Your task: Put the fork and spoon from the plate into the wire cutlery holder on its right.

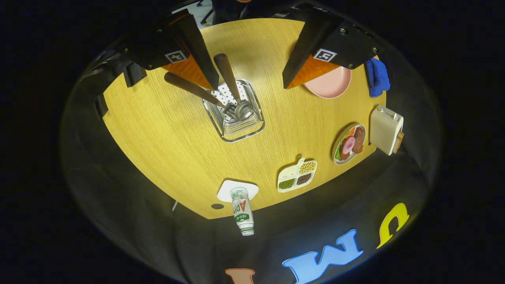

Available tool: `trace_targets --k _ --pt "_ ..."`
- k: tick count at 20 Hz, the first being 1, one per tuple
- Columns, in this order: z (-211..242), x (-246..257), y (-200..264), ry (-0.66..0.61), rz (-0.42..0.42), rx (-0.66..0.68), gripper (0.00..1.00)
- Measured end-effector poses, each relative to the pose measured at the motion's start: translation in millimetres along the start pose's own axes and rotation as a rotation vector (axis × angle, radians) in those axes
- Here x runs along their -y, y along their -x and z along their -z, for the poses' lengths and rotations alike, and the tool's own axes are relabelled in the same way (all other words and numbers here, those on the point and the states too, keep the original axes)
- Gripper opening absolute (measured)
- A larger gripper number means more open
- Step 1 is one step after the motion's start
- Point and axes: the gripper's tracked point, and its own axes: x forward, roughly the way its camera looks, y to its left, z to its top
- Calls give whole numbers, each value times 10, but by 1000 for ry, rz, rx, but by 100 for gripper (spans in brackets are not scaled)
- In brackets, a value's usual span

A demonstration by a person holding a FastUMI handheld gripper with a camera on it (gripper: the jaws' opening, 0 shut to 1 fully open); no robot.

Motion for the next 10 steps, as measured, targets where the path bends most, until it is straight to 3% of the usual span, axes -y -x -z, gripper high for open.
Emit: trace_targets --k 10 --pt "-166 -45 95 77 9 72 100"
